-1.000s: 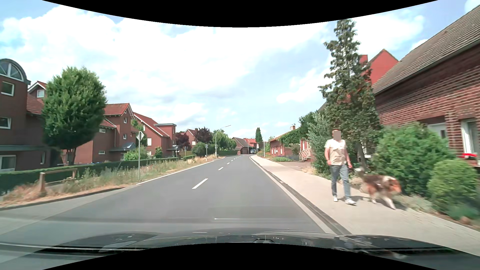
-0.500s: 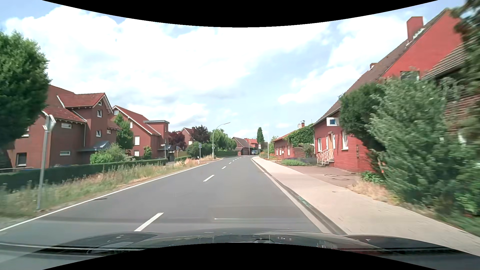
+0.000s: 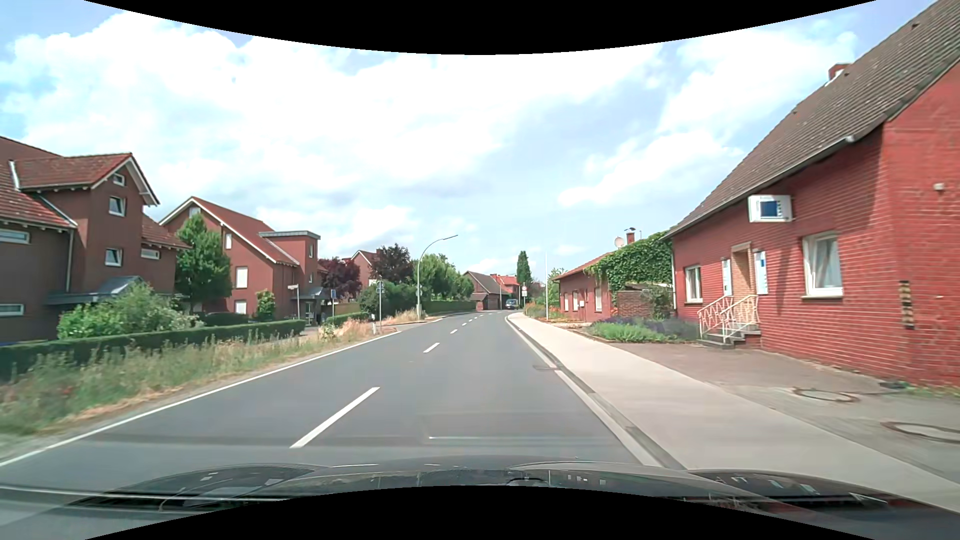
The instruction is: Follow the waypoints while adhering to traffic rules and regulations
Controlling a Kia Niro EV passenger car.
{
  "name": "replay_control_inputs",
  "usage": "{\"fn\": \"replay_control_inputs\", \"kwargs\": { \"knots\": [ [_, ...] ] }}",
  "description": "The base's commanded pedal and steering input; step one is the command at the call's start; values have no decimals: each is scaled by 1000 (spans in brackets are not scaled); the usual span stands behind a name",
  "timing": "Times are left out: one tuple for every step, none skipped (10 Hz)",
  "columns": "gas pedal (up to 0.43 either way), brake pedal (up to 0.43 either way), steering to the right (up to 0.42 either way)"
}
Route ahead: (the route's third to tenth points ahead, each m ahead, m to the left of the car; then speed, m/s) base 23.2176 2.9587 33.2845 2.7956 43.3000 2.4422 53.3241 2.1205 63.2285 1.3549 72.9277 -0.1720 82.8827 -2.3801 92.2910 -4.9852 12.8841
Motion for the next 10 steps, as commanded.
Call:
{"fn": "replay_control_inputs", "kwargs": {
  "knots": [
    [0,91,-5],
    [0,110,-5],
    [0,128,-5],
    [0,134,-5],
    [0,146,-5],
    [0,152,-5],
    [0,140,-5],
    [0,104,-5],
    [0,55,-5],
    [0,0,-5]
  ]
}}
